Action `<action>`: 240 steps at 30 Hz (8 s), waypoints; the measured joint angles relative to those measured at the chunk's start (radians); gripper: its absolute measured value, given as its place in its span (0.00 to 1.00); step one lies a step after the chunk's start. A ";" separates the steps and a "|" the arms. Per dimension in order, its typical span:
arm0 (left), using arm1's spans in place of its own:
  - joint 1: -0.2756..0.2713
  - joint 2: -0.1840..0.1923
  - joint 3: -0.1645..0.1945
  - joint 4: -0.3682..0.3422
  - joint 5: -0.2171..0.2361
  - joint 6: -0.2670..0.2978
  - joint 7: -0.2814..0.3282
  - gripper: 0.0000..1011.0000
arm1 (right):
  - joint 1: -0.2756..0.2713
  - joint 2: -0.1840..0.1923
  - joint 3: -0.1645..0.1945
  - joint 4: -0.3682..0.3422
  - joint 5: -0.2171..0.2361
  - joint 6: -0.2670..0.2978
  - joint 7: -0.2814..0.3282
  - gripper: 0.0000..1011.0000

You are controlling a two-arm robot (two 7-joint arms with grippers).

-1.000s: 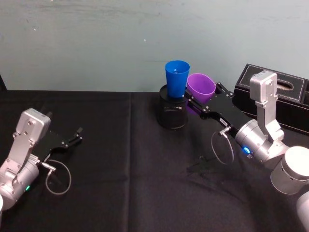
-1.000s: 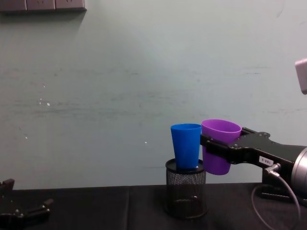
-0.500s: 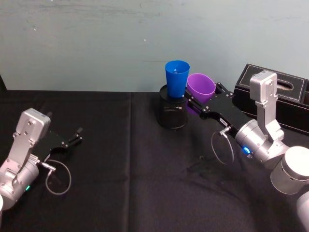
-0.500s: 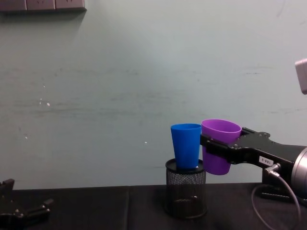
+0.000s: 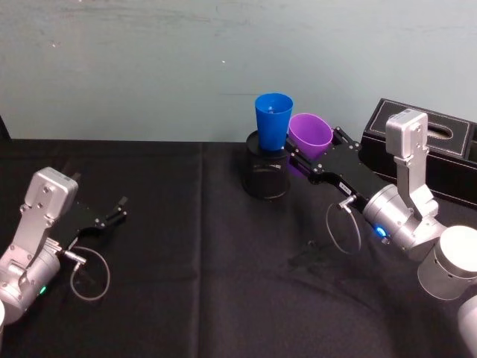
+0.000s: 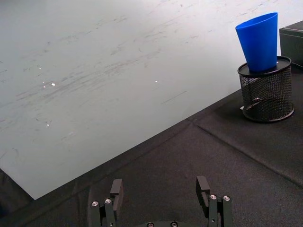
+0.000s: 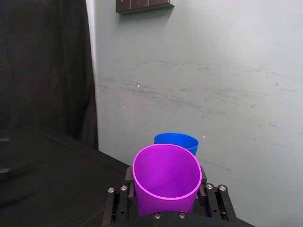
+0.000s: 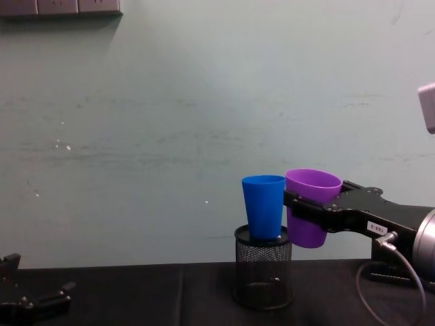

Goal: Pick up one cup with a gripper and tap it against the other cup.

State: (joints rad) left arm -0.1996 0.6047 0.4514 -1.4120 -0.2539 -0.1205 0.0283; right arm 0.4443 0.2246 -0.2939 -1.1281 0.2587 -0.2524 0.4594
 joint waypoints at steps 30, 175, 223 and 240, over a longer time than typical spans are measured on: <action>0.000 0.000 0.000 0.000 0.000 0.000 0.000 1.00 | 0.000 0.000 0.000 0.000 0.000 0.000 0.000 0.73; 0.000 0.000 0.000 0.000 0.000 0.000 0.000 1.00 | -0.251 0.091 -0.021 -0.139 0.004 0.031 -0.016 0.99; 0.000 0.000 0.000 0.000 0.000 0.000 0.000 1.00 | -0.276 0.103 0.010 -0.221 0.036 -0.013 -0.008 0.99; 0.000 0.000 0.000 0.000 0.000 0.000 0.000 1.00 | -0.272 0.099 0.010 -0.215 0.034 -0.012 -0.012 0.99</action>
State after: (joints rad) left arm -0.1995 0.6047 0.4514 -1.4120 -0.2539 -0.1205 0.0283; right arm 0.1727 0.3239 -0.2835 -1.3432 0.2923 -0.2646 0.4479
